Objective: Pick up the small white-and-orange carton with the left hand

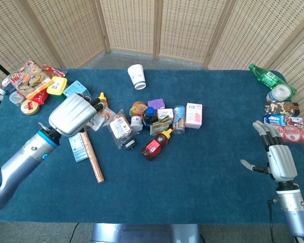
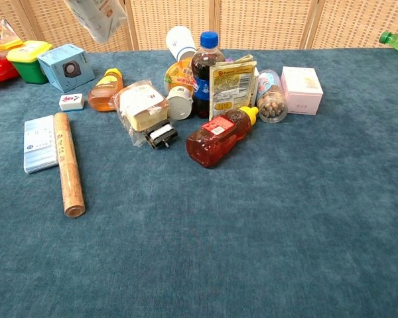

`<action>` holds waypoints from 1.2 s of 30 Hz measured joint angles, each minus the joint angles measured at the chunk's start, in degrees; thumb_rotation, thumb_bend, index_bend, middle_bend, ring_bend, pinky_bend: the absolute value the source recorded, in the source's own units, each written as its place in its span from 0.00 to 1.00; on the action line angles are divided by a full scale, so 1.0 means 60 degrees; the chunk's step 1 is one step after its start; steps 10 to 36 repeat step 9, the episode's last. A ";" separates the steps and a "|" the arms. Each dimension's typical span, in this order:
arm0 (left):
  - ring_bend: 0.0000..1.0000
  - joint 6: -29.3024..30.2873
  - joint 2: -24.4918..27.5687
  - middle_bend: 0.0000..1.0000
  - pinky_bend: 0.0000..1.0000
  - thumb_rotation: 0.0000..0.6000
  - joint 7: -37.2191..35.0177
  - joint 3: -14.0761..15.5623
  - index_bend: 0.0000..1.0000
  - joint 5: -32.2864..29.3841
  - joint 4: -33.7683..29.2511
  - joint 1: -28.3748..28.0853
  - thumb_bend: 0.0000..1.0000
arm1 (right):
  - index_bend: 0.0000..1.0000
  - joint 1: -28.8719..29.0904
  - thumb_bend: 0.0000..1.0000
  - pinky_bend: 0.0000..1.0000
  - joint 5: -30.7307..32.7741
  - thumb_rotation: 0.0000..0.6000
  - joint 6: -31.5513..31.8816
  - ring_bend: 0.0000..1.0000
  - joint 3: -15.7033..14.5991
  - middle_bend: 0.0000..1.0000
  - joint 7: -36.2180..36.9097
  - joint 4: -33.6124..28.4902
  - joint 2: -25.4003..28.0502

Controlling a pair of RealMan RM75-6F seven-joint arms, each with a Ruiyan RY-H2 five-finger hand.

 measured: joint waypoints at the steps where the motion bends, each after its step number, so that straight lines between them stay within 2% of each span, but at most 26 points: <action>1: 0.67 0.0014 0.0025 0.56 0.72 1.00 -0.0005 -0.0003 0.75 0.0005 -0.0010 0.0022 0.23 | 0.00 0.0004 0.00 0.00 -0.0002 1.00 -0.0009 0.00 -0.0004 0.00 -0.0002 0.0001 0.0000; 36: 0.67 0.0081 0.0034 0.56 0.72 1.00 -0.0068 -0.0012 0.75 0.0065 0.0017 0.0143 0.23 | 0.00 0.0006 0.00 0.00 0.0001 1.00 -0.0008 0.00 -0.0012 0.00 0.0028 0.0023 0.0014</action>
